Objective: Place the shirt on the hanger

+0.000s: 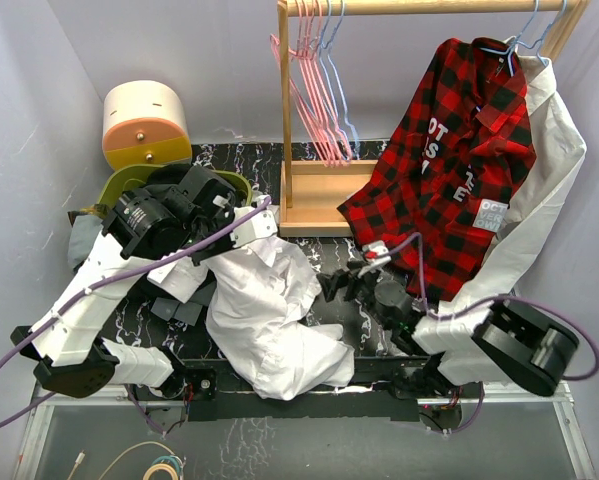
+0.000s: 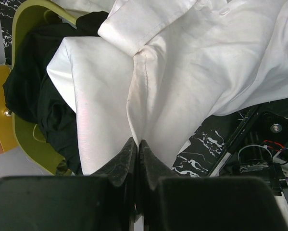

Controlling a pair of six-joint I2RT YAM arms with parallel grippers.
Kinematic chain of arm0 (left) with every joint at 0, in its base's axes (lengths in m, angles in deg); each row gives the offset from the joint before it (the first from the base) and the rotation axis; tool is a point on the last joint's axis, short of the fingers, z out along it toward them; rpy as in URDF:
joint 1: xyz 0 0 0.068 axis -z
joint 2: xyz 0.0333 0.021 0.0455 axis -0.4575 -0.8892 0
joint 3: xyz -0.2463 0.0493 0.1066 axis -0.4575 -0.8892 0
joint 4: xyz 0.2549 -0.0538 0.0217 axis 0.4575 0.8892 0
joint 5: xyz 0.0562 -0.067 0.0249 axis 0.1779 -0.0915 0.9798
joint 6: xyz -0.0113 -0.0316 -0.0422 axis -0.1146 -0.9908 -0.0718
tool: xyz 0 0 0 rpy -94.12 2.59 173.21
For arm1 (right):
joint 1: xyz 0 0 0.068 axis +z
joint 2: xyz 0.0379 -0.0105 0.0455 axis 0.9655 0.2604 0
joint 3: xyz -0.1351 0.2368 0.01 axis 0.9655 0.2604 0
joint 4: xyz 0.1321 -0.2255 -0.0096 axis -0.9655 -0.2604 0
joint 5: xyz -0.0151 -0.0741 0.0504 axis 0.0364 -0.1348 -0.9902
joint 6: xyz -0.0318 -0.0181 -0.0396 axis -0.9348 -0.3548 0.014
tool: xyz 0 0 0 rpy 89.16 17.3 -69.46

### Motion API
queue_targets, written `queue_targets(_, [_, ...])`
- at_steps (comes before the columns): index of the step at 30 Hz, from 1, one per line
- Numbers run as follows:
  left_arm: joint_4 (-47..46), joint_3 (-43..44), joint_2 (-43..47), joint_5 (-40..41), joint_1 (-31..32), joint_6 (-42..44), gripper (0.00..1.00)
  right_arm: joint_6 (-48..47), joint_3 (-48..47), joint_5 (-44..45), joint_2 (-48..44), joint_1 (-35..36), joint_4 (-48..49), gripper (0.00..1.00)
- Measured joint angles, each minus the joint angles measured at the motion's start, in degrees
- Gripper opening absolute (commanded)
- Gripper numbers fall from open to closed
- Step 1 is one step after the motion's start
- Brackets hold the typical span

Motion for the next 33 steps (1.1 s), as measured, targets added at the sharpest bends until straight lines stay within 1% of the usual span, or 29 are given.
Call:
queue_targets(4, [-0.04,-0.87,0.00,-0.02,0.00,0.00,0.00,-0.04,-8.59,-8.50,7.69,-0.44,2.80,0.99])
queue_targets(8, [-0.07,-1.46,0.07,-0.04,0.00,-0.02,0.00,0.22,-14.80,-14.12,12.76,-0.44,6.71,0.99])
queue_targets(12, [-0.07,-1.55,0.13,-0.04,0.00,-0.04,0.00,0.39,-18.38,-16.76,18.10,-0.46,9.29,0.96])
queue_targets(17, [-0.09,-1.86,0.50,-0.04,-0.11,-0.04,0.00,1.11,-19.08,-17.97,22.82,-1.79,10.78,0.93])
queue_targets(24, [-0.33,-3.21,0.68,0.00,-0.15,-0.02,0.00,2.43,-19.10,-20.41,24.02,-3.89,12.50,0.81])
queue_targets(26, [-0.31,-3.30,0.68,0.00,-0.15,-0.02,0.00,2.54,-19.12,-21.59,24.90,-4.09,12.90,0.69])
queue_targets(31, [-0.31,-3.30,0.66,0.00,-0.15,-0.04,0.00,3.78,-19.23,-22.95,27.12,-4.09,12.74,0.66])
queue_targets(33, [-0.28,-3.30,0.66,0.00,-0.15,-0.04,0.00,3.89,-19.23,-22.99,27.52,-4.09,12.66,0.63])
